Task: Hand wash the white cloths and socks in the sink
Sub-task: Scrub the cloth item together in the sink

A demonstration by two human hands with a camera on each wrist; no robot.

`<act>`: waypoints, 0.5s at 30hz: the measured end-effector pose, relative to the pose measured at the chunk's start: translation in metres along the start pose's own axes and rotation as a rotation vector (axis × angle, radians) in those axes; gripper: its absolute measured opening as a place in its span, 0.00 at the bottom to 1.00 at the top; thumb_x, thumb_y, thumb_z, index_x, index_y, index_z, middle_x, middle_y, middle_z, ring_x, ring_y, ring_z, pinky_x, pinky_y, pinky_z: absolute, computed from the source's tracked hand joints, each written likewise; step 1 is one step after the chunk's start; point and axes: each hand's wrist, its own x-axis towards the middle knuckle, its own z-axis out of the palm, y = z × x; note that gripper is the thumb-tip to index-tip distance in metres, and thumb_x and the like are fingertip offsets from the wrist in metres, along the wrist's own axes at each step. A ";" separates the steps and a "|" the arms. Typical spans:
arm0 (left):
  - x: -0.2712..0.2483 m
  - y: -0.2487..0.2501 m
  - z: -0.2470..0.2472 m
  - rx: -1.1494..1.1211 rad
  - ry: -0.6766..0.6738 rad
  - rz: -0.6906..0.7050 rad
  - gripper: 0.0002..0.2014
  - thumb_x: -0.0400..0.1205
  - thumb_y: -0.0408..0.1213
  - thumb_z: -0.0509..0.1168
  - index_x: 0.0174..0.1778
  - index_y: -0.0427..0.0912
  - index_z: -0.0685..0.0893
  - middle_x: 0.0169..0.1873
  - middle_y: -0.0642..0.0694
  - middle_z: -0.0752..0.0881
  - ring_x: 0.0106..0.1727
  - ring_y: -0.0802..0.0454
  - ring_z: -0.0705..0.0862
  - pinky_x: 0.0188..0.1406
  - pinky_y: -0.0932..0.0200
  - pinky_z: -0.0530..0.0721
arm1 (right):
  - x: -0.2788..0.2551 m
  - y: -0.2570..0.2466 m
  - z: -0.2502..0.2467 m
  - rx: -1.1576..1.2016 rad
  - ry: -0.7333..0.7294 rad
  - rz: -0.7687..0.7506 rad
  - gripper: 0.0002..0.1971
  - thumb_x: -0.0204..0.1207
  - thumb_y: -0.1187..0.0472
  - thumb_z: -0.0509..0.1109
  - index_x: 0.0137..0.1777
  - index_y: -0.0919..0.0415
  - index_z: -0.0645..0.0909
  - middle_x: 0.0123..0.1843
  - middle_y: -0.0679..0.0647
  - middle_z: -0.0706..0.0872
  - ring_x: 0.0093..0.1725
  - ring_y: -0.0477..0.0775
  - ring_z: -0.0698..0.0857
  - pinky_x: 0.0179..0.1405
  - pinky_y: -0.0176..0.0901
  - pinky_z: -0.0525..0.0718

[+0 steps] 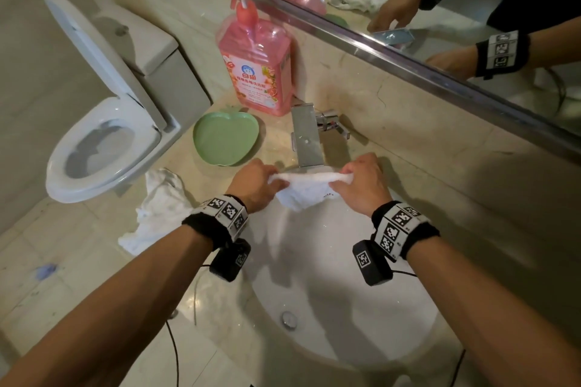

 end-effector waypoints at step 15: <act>0.014 0.038 0.031 -0.564 -0.181 -0.056 0.23 0.74 0.56 0.59 0.60 0.53 0.86 0.58 0.49 0.89 0.59 0.48 0.87 0.66 0.42 0.82 | 0.001 -0.022 0.033 0.345 -0.173 0.047 0.45 0.67 0.55 0.84 0.81 0.51 0.63 0.69 0.49 0.82 0.66 0.51 0.80 0.64 0.45 0.80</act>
